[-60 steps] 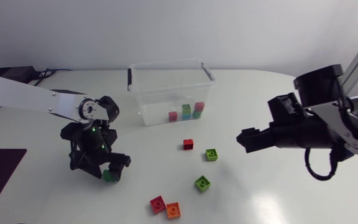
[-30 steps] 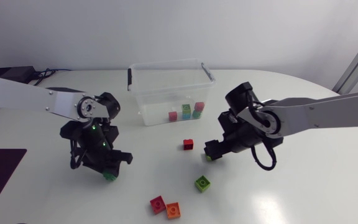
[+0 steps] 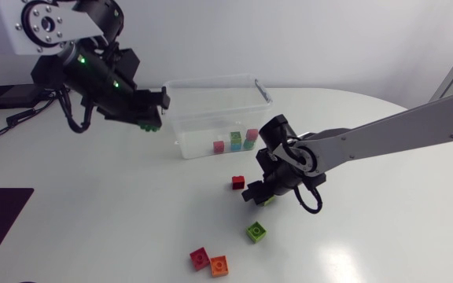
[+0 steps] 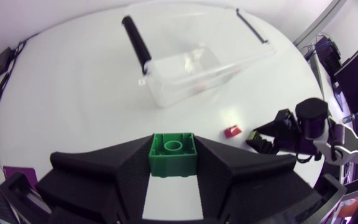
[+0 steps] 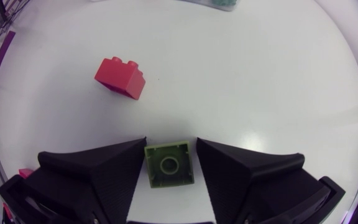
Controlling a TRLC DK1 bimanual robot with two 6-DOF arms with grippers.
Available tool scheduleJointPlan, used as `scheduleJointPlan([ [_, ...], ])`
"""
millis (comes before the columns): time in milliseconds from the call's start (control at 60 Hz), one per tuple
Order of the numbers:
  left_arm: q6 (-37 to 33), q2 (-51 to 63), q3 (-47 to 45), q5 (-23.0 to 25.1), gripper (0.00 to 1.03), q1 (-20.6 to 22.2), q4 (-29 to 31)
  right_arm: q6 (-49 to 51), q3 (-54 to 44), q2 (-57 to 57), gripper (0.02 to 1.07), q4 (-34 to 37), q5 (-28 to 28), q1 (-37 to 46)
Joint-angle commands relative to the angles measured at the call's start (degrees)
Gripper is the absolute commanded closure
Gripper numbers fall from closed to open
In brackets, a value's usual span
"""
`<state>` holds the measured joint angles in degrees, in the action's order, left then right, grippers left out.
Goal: Place the duplo bricks in the container
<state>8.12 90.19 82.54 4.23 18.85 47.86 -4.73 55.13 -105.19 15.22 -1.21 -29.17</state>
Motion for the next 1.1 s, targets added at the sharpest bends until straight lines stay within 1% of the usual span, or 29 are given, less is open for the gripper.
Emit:
scheduleJointPlan([
  [0, 0.8, 2.2, 3.9, 0.3, 0.81, 1.5, -3.5, -0.9, -1.2, -0.5, 0.74, 0.6, 0.2, -0.3],
  [83, 0.4, 3.1, 4.1, 0.1, 0.81, 1.9, -12.4, -0.1, -1.8, 3.4, 0.78, 1.5, 0.7, -0.2],
  [117, 0.1, 4.6, 5.1, -0.1, 0.81, 2.7, -14.6, 0.0, -1.4, 5.0, 0.78, 2.4, 0.8, 0.0],
  [217, 0.1, 10.9, 10.1, -0.7, 0.80, 2.9, -17.5, 0.3, 0.4, 8.9, 0.78, 5.7, 1.1, 0.7],
  [300, 0.2, 17.2, 15.3, -0.8, 0.79, 2.7, -17.7, 0.5, 3.2, 11.5, 0.78, 7.7, 1.7, 1.6],
  [333, 0.1, 19.7, 17.3, -0.8, 0.78, 2.8, -17.7, 0.6, 4.8, 12.1, 0.78, 8.7, 1.7, 2.0],
  [383, 0.0, 22.5, 19.3, -1.0, 0.72, 2.6, -17.9, 0.7, 6.8, 12.6, 0.78, 9.6, 1.7, 2.5],
  [400, -0.2, 23.1, 19.8, -1.1, 0.69, 2.7, -17.9, 0.8, 7.6, 12.8, 0.78, 10.0, 1.7, 2.7],
  [433, -1.3, 24.6, 21.0, -1.5, 0.53, 2.7, -17.9, 1.0, 10.2, 13.3, 0.78, 11.0, 1.7, 3.2],
  [450, -1.7, 24.7, 21.1, -1.6, 0.48, 2.8, -18.0, 1.1, 10.8, 13.3, 0.78, 11.2, 1.7, 3.3],
  [467, -2.1, 24.8, 20.8, -1.8, 0.34, 2.7, -18.3, 1.1, 11.8, 13.4, 0.78, 11.6, 1.7, 3.5],
  [483, -2.2, 24.8, 20.6, -1.8, 0.26, 2.7, -18.9, 1.1, 12.5, 13.4, 0.78, 11.8, 1.7, 3.6],
  [500, -2.3, 24.8, 20.4, -1.9, 0.14, 2.7, -19.8, 1.1, 13.5, 13.4, 0.78, 12.0, 1.7, 3.7],
  [533, -2.3, 24.8, 20.7, -1.9, 0.07, 2.4, -20.3, 1.3, 15.8, 13.3, 0.78, 12.7, 1.7, 4.0],
  [633, -1.5, 23.4, 21.6, -1.8, 0.05, 1.5, -19.6, 1.7, 22.2, 11.6, 0.77, 14.6, 1.7, 4.7],
  [767, -2.3, 14.1, 17.7, -1.1, 0.05, 1.8, -18.5, 2.1, 31.2, 7.1, 0.76, 16.2, 1.2, 5.5],
  [833, -4.5, 8.1, 13.9, -0.6, 0.06, 3.2, -18.0, 2.1, 34.7, 5.1, 0.76, 16.4, 1.1, 5.6],
  [917, -7.2, 2.9, 10.2, -0.5, 0.06, 5.7, -14.7, 2.1, 38.6, 2.2, 0.75, 16.6, 0.9, 5.7],
  [983, -8.6, -1.9, 5.2, -0.3, 0.06, 7.0, -13.4, 2.1, 41.4, -0.3, 0.75, 16.6, 0.9, 5.5],
  [1017, -10.3, -4.8, 1.7, -0.2, 0.06, 8.7, -12.2, 1.9, 43.1, -1.9, 0.74, 16.2, 0.9, 5.5],
  [1083, -11.7, -7.8, -3.2, 0.4, 0.06, 9.7, -10.8, 1.8, 45.8, -4.4, 0.73, 16.1, 0.9, 5.4],
])
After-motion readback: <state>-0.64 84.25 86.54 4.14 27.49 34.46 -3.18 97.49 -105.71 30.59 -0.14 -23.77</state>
